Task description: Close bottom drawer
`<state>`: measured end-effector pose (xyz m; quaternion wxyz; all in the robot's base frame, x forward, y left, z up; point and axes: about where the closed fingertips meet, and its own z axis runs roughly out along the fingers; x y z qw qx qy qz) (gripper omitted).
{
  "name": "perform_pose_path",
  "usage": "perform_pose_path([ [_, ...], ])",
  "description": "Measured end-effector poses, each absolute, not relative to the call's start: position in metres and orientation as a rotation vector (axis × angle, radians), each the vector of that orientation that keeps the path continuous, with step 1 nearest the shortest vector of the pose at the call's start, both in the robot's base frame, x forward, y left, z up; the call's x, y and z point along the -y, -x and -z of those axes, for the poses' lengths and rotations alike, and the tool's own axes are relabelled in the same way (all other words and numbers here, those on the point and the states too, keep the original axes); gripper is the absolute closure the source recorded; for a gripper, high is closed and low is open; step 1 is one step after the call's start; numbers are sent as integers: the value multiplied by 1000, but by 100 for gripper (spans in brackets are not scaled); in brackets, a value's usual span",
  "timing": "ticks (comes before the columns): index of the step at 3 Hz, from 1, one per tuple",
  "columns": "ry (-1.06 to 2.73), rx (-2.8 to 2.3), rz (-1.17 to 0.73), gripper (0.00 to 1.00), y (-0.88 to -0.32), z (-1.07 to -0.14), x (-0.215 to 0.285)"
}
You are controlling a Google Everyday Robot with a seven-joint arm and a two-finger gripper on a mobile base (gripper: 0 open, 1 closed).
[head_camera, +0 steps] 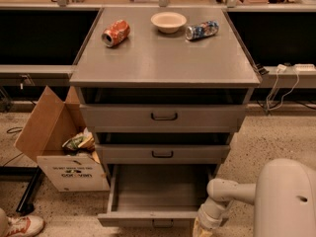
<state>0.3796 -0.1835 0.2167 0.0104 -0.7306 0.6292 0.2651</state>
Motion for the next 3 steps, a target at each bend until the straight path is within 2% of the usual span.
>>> perform_pose_path([
  [3,2112,-1922,-679,100,-417,-166,179],
])
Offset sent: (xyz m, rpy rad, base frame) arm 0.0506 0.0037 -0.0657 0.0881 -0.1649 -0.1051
